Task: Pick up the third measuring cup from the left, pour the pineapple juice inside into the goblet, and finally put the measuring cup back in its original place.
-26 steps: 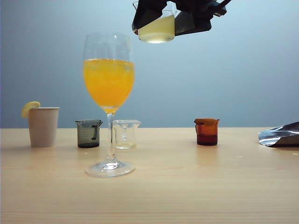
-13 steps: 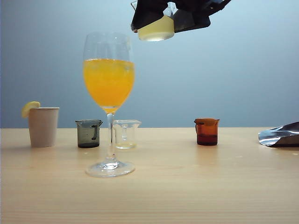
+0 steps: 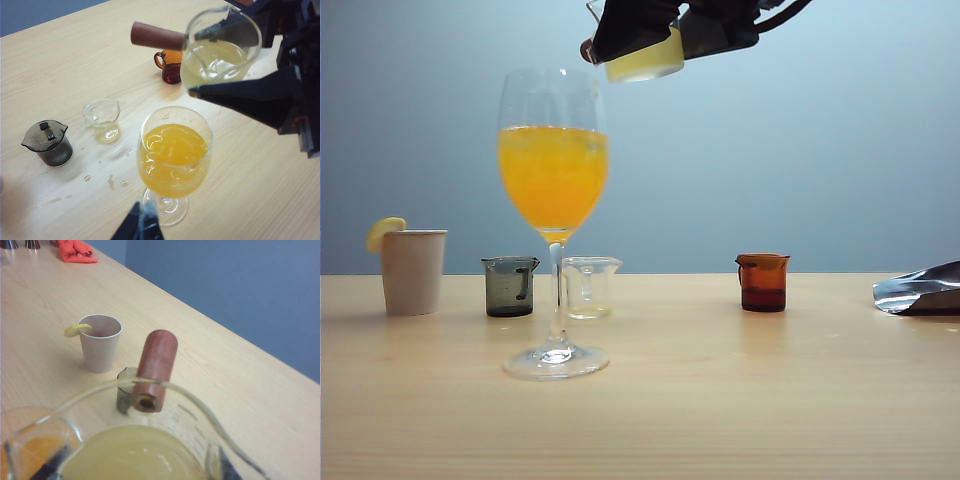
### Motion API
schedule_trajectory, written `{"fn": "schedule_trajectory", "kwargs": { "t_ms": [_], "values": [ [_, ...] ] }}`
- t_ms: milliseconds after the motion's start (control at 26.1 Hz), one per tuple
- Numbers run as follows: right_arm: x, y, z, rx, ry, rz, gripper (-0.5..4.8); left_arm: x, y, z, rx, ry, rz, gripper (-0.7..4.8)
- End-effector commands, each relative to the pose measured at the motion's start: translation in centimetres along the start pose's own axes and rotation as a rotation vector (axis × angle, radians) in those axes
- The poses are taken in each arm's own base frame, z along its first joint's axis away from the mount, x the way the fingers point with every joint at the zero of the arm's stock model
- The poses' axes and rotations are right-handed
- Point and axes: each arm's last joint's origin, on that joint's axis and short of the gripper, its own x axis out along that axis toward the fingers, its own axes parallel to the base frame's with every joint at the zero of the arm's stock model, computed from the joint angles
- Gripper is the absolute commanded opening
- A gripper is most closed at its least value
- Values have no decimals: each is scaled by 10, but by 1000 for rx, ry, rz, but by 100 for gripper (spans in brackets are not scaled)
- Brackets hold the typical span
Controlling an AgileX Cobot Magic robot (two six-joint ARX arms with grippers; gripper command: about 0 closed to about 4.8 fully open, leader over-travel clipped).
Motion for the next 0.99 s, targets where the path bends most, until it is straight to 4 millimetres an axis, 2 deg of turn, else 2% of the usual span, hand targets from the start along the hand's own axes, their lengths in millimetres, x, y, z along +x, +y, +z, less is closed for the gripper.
{"fn": "schedule_trajectory", "kwargs": {
  "t_ms": [38,535,994],
  "values": [
    [-2,-2,13,-56,-46,-7,209,-1,0,1,4,-12,-3,-5],
    [-2,-2,13,-238,-40,7,209,-1,0,1,4,-12,-3,-5],
    [-2,-2,14,-240,-44,2,205,-1,0,1,4,-12,-3,-5]
  ]
}}
